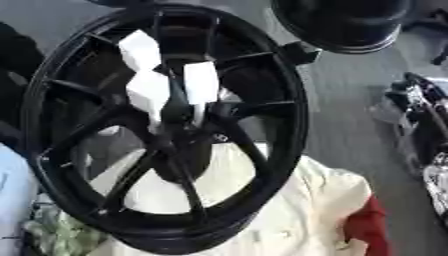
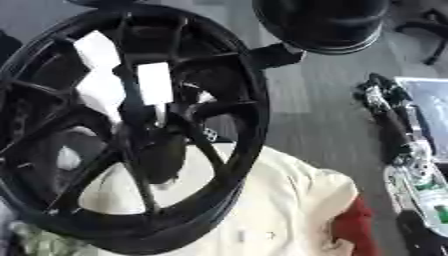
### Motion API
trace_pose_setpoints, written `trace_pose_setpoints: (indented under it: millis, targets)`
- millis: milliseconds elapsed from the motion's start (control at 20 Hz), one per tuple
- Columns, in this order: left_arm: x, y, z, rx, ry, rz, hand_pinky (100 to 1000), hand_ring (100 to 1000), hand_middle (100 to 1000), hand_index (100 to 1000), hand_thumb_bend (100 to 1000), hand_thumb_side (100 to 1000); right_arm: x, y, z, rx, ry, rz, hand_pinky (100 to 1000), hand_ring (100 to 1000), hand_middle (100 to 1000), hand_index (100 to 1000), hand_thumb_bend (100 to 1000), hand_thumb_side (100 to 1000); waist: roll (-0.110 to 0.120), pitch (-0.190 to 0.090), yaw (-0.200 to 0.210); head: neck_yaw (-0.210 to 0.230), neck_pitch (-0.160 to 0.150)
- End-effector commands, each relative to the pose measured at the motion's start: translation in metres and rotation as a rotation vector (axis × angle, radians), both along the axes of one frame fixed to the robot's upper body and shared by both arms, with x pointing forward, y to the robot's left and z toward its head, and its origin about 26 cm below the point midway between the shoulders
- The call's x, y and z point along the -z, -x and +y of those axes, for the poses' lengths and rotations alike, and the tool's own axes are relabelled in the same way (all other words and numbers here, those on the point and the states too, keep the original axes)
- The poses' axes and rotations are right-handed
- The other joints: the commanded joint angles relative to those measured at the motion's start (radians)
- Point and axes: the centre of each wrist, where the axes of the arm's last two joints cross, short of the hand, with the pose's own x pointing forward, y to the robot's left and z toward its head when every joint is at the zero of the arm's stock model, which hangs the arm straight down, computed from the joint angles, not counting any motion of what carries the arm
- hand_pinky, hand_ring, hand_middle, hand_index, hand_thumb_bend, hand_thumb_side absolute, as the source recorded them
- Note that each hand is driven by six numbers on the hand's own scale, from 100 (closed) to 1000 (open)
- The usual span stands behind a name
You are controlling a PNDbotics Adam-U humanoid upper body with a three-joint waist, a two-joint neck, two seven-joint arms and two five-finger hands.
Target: Pull the pin out of the wheel hub.
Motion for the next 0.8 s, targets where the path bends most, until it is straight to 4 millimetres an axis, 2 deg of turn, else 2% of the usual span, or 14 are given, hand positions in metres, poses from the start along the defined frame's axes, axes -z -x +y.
trace_pose_setpoints:
  millis: [50,350,500,800]
  targets:
    - [-0.014,-0.001,0.003,0.009,-0.034,-0.038,792,826,724,746,481,646,-0.008,0.0,-0.004,0.003,0.021,-0.02,929,756,697,839,100,499,0.004,-0.019,-0.001,-0.002,-0.003]
    - [-0.027,-0.002,0.006,0.027,-0.08,-0.066,793,829,735,754,476,644,-0.008,0.001,-0.004,0.007,0.021,-0.019,929,756,697,839,100,498,0.002,-0.019,0.001,-0.004,0.001]
    - [-0.043,-0.003,0.008,0.051,-0.121,-0.098,794,831,744,762,474,642,-0.008,0.003,-0.006,0.013,0.024,-0.016,929,756,697,839,100,497,0.003,-0.022,0.003,-0.003,0.002]
    - [-0.088,-0.002,0.006,0.154,-0.242,-0.152,795,834,758,772,477,630,-0.005,0.007,-0.011,0.029,0.038,-0.001,928,756,696,839,100,495,0.011,-0.034,0.007,-0.007,0.01]
